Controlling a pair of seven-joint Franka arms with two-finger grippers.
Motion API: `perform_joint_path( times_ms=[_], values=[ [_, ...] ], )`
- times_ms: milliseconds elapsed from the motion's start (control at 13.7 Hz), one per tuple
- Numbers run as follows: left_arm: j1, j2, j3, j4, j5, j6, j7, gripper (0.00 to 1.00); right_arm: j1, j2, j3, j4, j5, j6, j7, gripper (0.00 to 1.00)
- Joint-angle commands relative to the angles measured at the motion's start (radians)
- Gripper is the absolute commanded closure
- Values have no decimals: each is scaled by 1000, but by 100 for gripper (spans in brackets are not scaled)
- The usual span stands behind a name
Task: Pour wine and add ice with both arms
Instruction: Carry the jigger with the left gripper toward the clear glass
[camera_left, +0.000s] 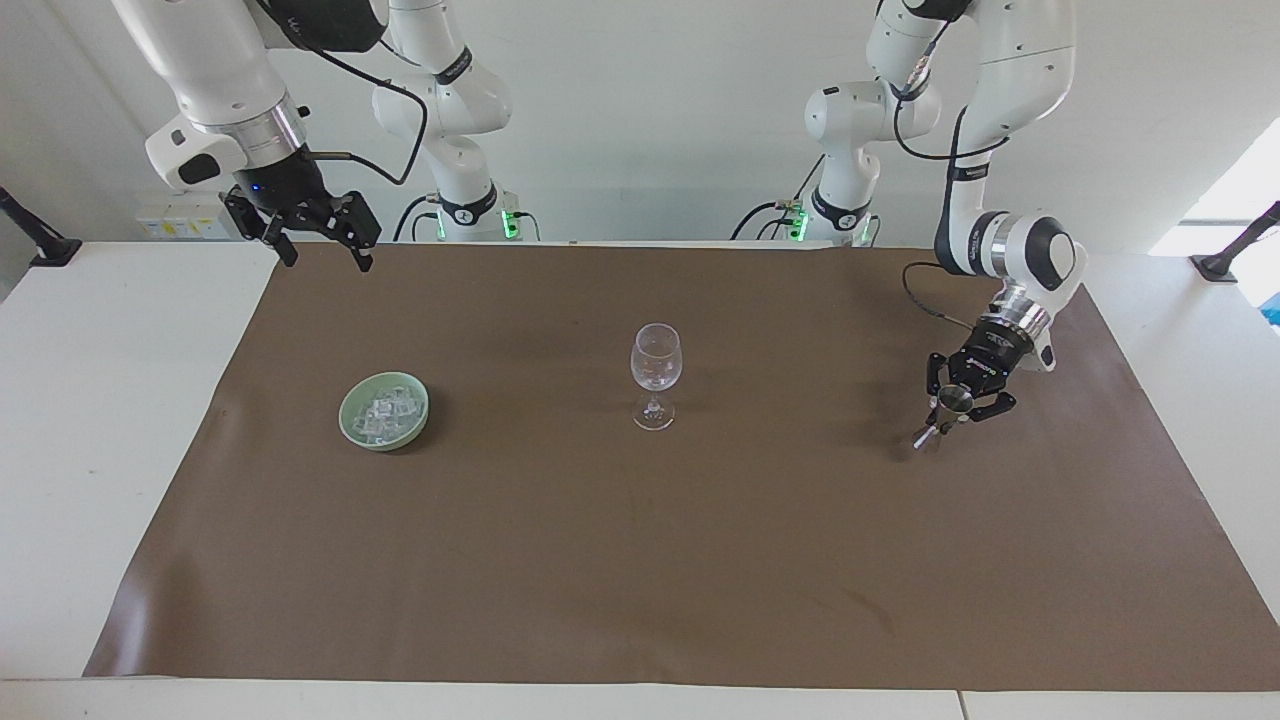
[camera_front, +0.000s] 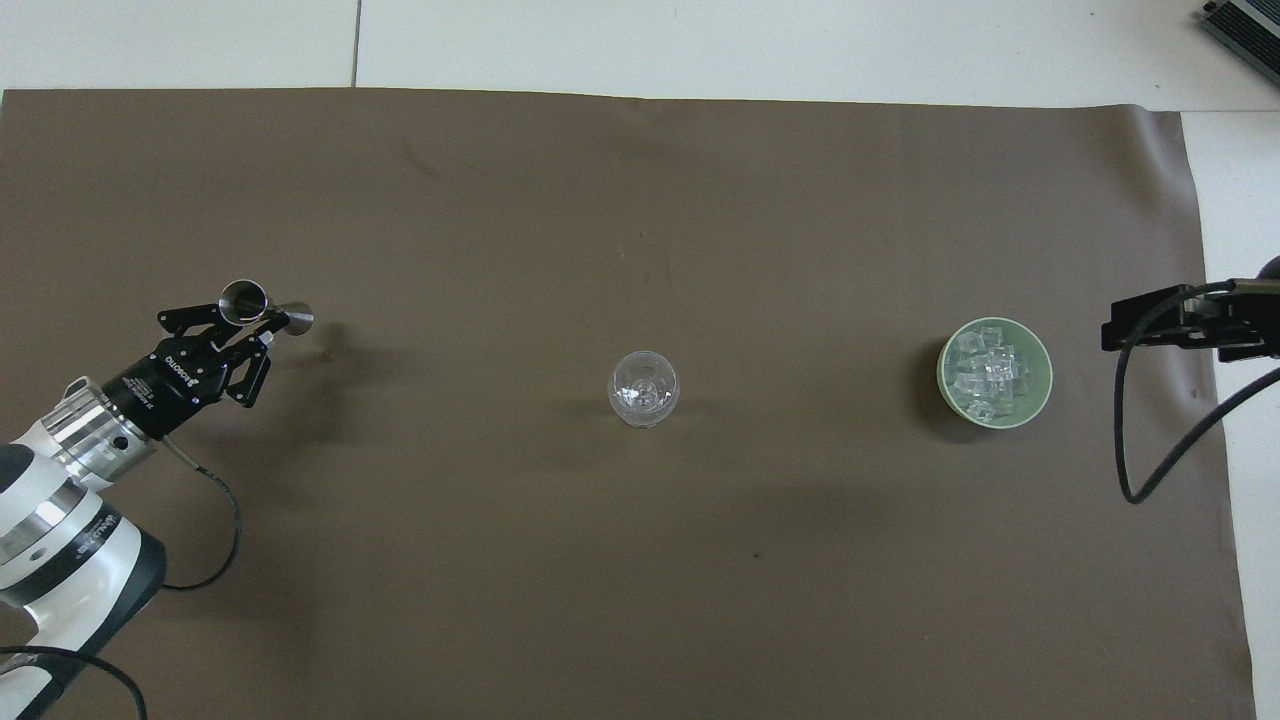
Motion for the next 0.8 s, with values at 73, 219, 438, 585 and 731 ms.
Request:
perform_joint_path(
  times_ms=[73,219,438,585,731],
  values=[
    [-47,-116,-20,-44,-14,62,-14,100,-6,-23,2,-23,19,-6,9,0],
    [-53,-179,-107,-66,-11,164,-48,100,-6,-23,2,-23,19,-6,9,0],
    [-53,-263,-244,-87,-13,286,-162,100,-6,-23,2,-23,19,-6,9,0],
    [-53,-300,-342,-83,-13,399,-244,100,-6,-23,2,-23,19,-6,9,0],
    [-51,-334,-466,-72,-13,511,-357,100,-6,-23,2,-23,19,-4,9,0]
  ],
)
